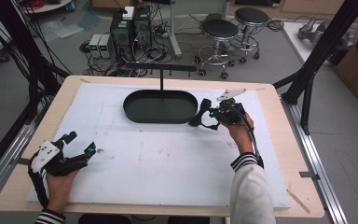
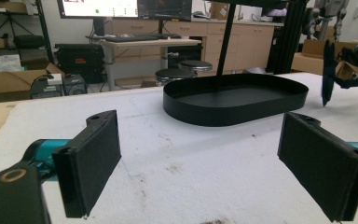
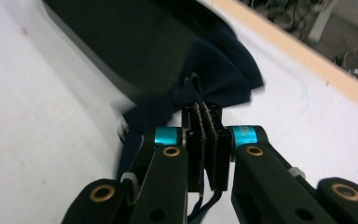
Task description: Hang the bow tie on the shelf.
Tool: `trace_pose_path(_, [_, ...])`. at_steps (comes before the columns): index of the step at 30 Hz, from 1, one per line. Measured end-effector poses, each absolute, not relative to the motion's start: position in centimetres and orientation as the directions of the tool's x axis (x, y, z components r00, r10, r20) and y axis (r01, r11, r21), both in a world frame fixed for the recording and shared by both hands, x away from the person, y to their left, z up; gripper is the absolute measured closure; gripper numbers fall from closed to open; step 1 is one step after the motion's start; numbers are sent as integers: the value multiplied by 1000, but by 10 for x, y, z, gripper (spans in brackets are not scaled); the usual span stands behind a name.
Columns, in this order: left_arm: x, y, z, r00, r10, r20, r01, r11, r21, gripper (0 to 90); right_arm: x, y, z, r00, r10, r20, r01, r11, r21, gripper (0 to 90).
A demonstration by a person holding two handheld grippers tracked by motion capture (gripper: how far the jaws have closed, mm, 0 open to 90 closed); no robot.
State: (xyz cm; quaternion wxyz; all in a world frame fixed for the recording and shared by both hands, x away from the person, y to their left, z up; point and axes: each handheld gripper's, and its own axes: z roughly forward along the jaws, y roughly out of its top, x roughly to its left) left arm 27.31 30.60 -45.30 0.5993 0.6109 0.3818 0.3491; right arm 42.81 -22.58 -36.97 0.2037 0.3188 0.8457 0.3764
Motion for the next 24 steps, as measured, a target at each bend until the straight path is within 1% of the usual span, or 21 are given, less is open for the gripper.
trace_pose_path(2, [273, 306, -453, 465, 885, -31, 48, 9, 999, 134, 425, -225, -365, -713, 693, -109, 358, 494, 792, 879])
trace_pose_path(15, [273, 306, -453, 465, 885, -30, 48, 9, 999, 134, 417, -222, -353, -711, 689, -141, 282, 462, 840, 878])
trace_pose_path(21, [273, 306, -453, 465, 885, -31, 47, 10, 999, 134, 414, -221, -347, -711, 695, -105, 229, 370, 900, 879])
trace_pose_path(24, [273, 306, -453, 465, 885, -31, 48, 9, 999, 134, 414, -220, -346, -710, 697, -97, 221, 351, 910, 879])
